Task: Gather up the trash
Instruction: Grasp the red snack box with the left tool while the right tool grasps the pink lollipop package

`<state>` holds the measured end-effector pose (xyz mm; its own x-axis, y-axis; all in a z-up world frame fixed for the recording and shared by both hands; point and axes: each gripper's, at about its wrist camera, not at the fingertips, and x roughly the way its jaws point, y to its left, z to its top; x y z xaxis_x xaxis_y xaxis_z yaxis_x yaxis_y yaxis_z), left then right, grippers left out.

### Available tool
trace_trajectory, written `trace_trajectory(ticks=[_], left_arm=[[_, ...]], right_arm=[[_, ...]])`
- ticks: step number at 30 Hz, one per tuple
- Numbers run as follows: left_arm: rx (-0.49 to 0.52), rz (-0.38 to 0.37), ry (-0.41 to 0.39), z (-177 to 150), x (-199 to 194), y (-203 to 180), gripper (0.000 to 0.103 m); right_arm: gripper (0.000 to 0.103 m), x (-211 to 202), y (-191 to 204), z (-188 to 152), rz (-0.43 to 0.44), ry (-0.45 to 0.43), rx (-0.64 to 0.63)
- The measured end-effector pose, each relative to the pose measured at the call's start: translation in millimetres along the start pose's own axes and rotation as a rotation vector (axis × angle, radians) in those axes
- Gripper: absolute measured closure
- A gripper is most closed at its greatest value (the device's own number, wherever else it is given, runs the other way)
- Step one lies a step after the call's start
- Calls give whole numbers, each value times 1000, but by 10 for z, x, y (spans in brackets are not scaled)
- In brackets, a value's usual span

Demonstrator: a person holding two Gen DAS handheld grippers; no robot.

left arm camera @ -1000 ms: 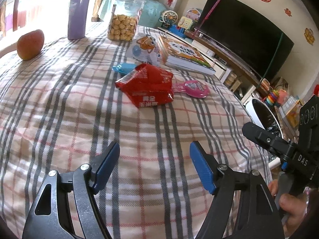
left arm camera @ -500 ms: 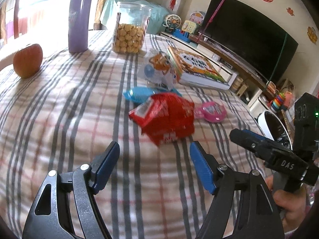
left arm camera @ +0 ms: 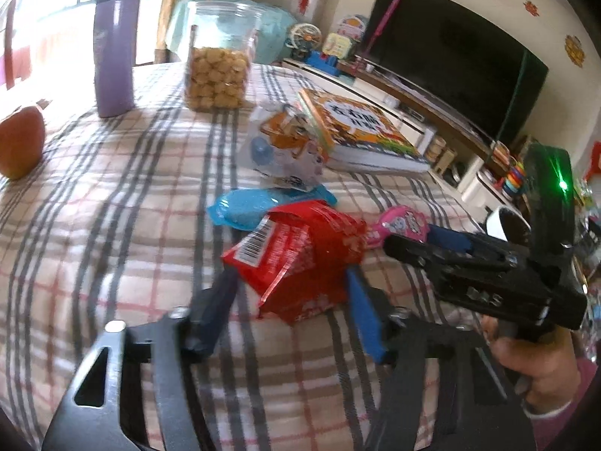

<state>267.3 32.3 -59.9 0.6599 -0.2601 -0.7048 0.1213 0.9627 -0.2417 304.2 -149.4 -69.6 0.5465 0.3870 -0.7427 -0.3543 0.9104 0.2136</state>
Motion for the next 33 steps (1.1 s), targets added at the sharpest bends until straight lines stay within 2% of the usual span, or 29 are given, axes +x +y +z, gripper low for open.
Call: trace_trajectory(ticks=[1,5,6,7,8,11,18,22,24,25,26,28,30,33], left_arm=[[9,0,5,-5,12,-18,65],[35,-15,12,-19,12,-73,95],[35,-20,12,-27,1,-77,95],[34,-21,8,-37,-15,-87,96],[35,-21,4,-48,-32,-98,98],[40,-25,-5,-92,-84,-144,99],[18,-39,-5,-238,-198,-141,99],[-3,-48,-3,-303,-251,-100,99],[-4,-49,-1,-321,-261,-91,99],[-6,-49,-1,-327,-263,-87,99],[-9,-50,0,-334,-261,-78,99],[-17,-52,1,-341,-249,-61,99],[-21,-52,4,-359,-231,-47,99],[-23,-56,3,-373,-223,-33,99]], right_arm=[[43,19,0,-4,-9,7,-4],[47,-17,-19,-30,-3,-8,1],[50,-33,-28,-37,1,-12,5],[70,-52,-39,-51,5,-15,10],[76,-81,-65,-68,15,-16,23],[83,-177,-134,-124,43,-21,59],[87,-340,-149,-306,122,-2,83],[87,-425,-77,-411,157,8,70],[82,-455,-30,-439,126,-2,43],[70,-465,-22,-436,105,-11,35],[51,-473,-35,-423,95,-22,33],[35,-480,-78,-384,81,-45,47],[33,-465,-126,-306,50,-69,46],[33,-331,-155,-159,34,-48,21]])
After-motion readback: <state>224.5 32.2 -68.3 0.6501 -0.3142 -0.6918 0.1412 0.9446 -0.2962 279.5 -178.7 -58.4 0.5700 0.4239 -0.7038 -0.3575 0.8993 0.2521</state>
